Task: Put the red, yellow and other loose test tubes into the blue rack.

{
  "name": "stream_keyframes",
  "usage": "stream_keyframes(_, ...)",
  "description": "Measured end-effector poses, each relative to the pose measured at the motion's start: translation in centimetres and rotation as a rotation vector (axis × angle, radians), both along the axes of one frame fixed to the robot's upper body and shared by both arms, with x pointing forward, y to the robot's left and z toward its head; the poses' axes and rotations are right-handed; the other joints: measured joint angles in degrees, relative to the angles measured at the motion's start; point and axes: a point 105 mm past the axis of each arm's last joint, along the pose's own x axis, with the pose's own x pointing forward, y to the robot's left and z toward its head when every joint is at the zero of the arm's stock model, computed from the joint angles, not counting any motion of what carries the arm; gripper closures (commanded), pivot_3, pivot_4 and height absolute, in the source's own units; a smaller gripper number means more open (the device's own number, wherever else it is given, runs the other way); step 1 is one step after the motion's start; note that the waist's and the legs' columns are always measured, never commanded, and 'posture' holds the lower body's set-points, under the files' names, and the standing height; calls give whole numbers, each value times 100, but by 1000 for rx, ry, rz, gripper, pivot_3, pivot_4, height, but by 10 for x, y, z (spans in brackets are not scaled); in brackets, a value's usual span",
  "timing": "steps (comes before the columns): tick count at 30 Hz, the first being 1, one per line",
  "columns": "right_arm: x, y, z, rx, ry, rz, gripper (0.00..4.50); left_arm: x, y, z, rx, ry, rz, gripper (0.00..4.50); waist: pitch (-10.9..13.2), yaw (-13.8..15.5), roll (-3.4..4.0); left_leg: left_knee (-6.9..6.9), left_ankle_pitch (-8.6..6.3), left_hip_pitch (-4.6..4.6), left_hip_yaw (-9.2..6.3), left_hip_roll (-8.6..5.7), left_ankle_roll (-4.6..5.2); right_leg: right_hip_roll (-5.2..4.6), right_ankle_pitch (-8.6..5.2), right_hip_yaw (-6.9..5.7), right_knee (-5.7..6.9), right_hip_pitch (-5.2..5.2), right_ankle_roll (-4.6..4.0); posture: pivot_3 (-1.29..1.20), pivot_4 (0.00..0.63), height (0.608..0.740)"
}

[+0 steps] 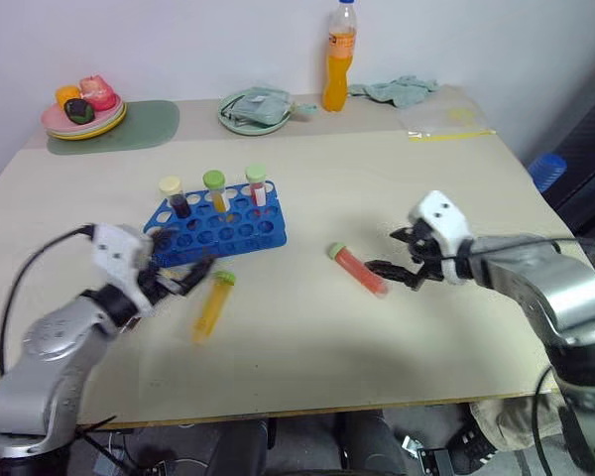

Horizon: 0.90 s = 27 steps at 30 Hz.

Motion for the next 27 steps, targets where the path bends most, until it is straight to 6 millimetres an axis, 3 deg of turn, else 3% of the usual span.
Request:
stream_keyframes(2,6,15,16,-29,13,-9,30,-7,-27,-7,2,20,-142,0,-1,11,-3,-3,0,-3,-5,1,0,4,-1,-2,-2,-2,-1,0,150,740)
stream_keyframes(4,9,22,17,-49,48,-30,30,-10,-35,-8,3,21,-193,0,-2,18,-4,-6,-1,-3,-8,1,1,4,-1,-3,-6,-3,-1,0,150,740)
stream_keyframes(9,10,34,-10,-101,276,-83,30,-33,-54,-25,54,54,-347,0,0,19,-1,-3,-1,-10,-5,-1,2,-2,0,0,-7,-7,1,0,150,740)
stream_keyframes(15,15,40,-20,-132,360,-103,30,-46,-59,-30,82,49,-383,0,2,-8,2,-4,-1,-10,-5,0,2,0,0,-1,0,-13,1,0,150,740)
stream_keyframes(18,16,41,-29,-145,397,-123,875,-49,-61,-30,85,39,-385,0,3,-4,3,-6,-1,-10,-4,-2,2,2,0,-1,1,-16,1,0,150,740)
stream_keyframes(23,18,46,-26,-143,404,-125,3359,-54,-60,-35,98,50,-369,0,3,-7,5,-7,-1,-10,-4,-3,2,5,0,0,3,-19,1,0,150,740)
stream_keyframes(27,15,53,-21,-128,402,-88,3359,-55,-59,-36,94,46,-351,0,4,-6,5,-6,-1,-11,-3,-2,3,4,1,0,2,-18,2,0,150,740)
